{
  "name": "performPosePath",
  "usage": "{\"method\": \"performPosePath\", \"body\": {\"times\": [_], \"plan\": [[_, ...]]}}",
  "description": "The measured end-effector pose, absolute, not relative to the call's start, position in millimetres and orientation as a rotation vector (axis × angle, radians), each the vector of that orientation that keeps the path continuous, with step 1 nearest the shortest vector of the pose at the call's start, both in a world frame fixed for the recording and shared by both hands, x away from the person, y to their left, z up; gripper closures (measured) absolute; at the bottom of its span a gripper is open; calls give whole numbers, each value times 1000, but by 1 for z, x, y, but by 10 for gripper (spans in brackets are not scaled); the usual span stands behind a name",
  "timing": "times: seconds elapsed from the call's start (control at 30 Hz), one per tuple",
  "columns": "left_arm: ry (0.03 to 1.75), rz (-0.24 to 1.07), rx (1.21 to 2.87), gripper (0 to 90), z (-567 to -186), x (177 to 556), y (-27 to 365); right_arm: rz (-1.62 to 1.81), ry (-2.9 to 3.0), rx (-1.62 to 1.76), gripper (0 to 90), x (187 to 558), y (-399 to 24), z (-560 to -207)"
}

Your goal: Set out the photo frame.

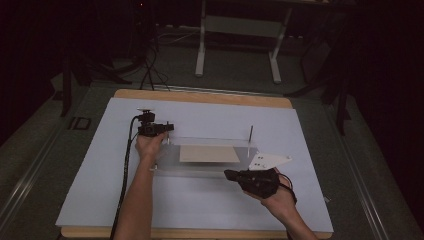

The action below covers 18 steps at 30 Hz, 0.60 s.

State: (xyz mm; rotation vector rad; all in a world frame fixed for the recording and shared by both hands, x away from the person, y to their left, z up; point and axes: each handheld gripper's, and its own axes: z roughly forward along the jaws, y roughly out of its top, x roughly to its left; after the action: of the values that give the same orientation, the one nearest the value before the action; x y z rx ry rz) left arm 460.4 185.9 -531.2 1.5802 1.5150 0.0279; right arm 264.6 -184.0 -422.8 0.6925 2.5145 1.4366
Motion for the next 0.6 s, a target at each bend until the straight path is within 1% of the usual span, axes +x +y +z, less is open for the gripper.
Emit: {"method": "performPosePath", "body": {"times": [0.23, 0.43, 0.6], "plan": [[1521, 10, 1573, 803, -532, 461, 187, 1379, 2553, 698, 900, 265, -177, -440], [1533, -8, 1566, 800, -531, 463, 187, 1283, 2500, 698, 900, 265, -172, -447], [1533, -9, 1564, 799, -531, 463, 187, 1267, 2453, 717, 900, 268, -169, -452]]}}
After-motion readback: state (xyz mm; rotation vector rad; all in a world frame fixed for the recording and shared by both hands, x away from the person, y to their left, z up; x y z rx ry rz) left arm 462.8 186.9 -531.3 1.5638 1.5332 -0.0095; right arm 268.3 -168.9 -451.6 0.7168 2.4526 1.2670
